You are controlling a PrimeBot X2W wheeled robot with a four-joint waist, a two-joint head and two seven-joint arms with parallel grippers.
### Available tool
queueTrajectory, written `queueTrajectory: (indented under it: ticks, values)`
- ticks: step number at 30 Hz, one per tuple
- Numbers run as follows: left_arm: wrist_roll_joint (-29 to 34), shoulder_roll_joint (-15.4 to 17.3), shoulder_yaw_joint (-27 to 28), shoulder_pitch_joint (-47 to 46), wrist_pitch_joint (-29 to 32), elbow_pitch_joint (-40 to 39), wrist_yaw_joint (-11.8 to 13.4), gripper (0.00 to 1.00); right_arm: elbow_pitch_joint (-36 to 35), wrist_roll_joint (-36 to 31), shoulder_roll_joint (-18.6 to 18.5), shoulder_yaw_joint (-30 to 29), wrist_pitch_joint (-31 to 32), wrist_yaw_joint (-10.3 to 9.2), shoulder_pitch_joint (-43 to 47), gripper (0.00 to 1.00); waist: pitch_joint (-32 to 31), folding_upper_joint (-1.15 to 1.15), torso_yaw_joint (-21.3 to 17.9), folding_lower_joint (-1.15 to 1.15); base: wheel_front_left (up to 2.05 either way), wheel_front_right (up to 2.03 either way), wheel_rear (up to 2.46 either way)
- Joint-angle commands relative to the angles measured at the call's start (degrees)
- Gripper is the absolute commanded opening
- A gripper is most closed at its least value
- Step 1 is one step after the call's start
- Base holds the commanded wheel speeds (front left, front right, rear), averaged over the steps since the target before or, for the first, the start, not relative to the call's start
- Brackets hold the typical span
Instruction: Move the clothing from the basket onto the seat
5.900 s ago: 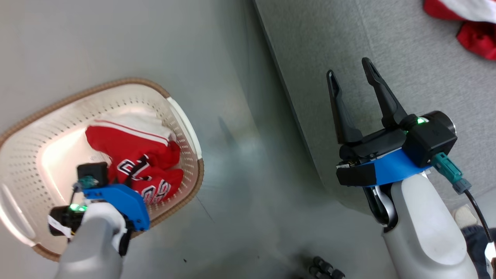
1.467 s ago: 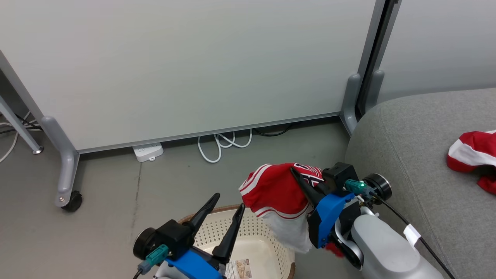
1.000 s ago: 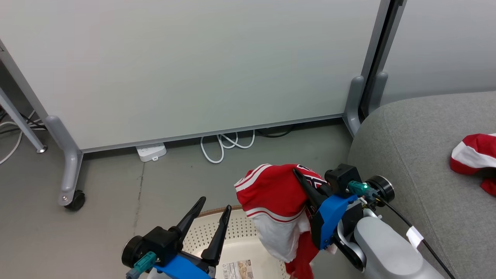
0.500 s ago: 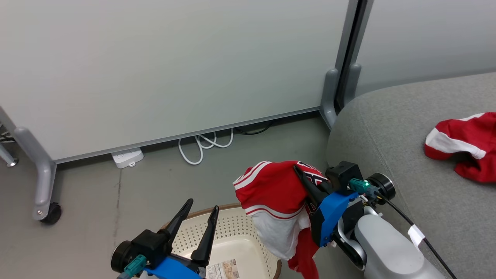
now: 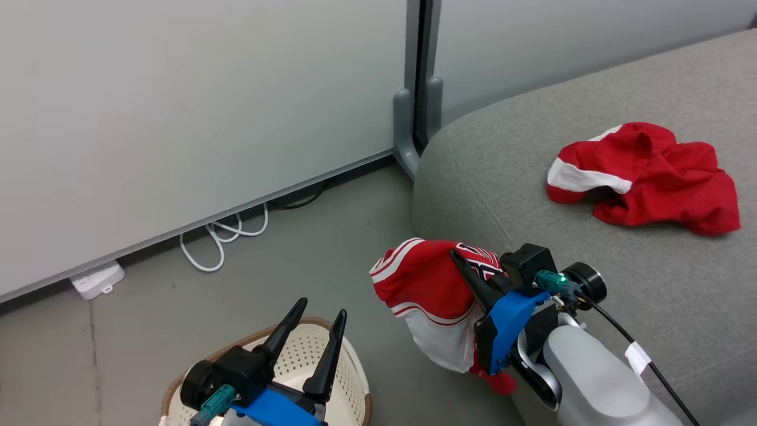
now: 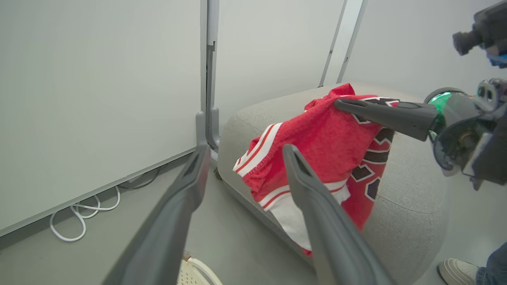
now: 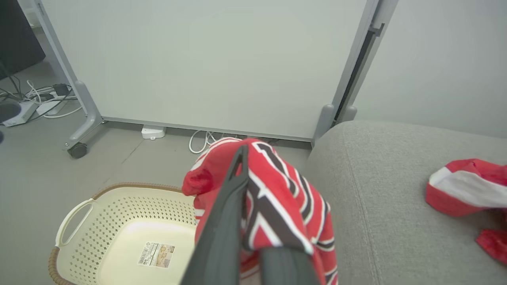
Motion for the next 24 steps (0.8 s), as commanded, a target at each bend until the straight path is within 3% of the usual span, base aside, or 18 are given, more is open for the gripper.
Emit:
queueTrajectory:
  ticks: [1,8,19,24]
  values:
    - [-0.06,0.33,-0.16,-0.53,-0.16,-0.02,-0.20,1.00,-0.18,-0.20,0.12,0.08,-0.11,-0.02,-0.07,0.00,0.34,0.00,-3.00,0.00,0.00,0.00,0.00]
    - [-0.18,0.58,-0.02,-0.58,-0.15,0.19,-0.21,1.00,-0.36,0.05,0.53,0.01,-0.18,-0.02,-0.25,0.00,0.79,0.00,-6.08,0.00,0.00,0.00,0.00]
    - [-0.15,1.08,-0.57,-2.04,-0.15,0.02,-0.22,1.00,-0.01,-0.29,-0.52,-1.25,-0.05,-0.03,-0.89,0.00,2.14,0.00,-5.33,0.00,0.00,0.00,0.00]
    - [0.71,1.75,0.36,-2.41,-0.15,-1.04,-0.22,1.00,0.58,-1.81,-3.39,-6.99,1.65,-0.03,-7.46,0.00,4.73,0.00,-5.30,0.00,0.00,0.00,0.00]
